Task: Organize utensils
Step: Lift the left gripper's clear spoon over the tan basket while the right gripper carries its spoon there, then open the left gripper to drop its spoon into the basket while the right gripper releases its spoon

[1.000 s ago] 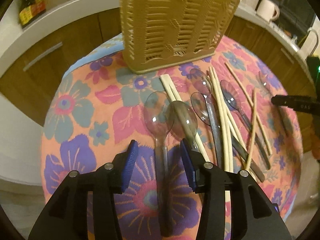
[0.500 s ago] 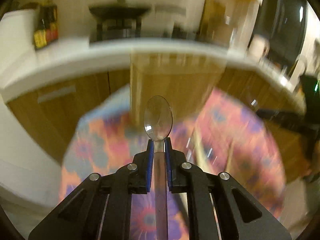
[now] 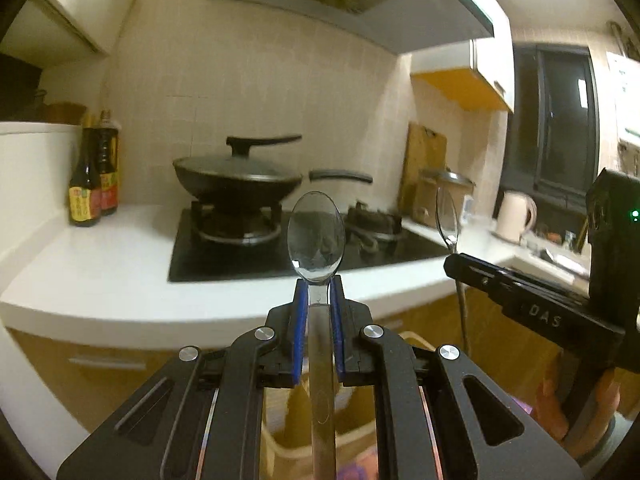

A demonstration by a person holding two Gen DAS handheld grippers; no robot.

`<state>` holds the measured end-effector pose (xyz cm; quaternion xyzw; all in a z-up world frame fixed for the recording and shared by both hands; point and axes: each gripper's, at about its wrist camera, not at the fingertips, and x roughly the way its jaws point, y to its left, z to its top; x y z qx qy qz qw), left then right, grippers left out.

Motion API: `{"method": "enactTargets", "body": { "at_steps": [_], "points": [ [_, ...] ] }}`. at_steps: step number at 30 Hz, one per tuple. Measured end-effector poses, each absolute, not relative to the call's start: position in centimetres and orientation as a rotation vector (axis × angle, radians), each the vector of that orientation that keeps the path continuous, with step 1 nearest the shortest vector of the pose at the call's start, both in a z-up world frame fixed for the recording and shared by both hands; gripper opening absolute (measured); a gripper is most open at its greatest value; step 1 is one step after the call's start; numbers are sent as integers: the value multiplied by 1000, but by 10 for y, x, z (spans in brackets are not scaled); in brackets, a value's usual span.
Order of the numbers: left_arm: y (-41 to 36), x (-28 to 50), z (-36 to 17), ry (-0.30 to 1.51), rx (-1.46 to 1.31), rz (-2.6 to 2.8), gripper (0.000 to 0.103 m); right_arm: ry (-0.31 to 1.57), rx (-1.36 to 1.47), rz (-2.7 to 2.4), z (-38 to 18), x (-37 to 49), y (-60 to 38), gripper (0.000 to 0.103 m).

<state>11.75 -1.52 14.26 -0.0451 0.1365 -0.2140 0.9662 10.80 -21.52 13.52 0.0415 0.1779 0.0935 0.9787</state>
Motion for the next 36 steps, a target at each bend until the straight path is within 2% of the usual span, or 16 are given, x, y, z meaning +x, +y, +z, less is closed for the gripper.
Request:
{"method": "enactTargets", "body": {
  "at_steps": [6, 14, 18, 19, 22, 25, 28, 32, 36],
  "points": [
    [-17, 145, 129, 235, -119, -388, 9, 352, 92, 141, 115, 143, -219, 10],
    [-15, 155, 105, 226, -115, -370, 10, 357, 89, 125, 91, 148, -222, 10],
    [-10, 149, 97, 244, -114, -378, 12, 361, 96, 146, 83, 139, -225, 11],
    [-8, 148, 95, 254, -119, -384, 16, 369, 105, 156, 81, 135, -227, 12],
    [0, 142, 88, 288, -135, -396, 18, 390, 144, 184, 77, 122, -234, 23],
    [6, 132, 83, 314, -137, -403, 19, 422, 164, 195, 72, 107, -237, 23],
    [12, 116, 81, 336, -135, -418, 34, 452, 176, 198, 67, 86, -240, 31],
    [18, 92, 77, 391, -134, -454, 41, 496, 195, 181, 56, 54, -246, 45],
    [22, 70, 67, 459, -129, -490, 42, 593, 227, 169, 36, 26, -252, 45]
  ]
}}
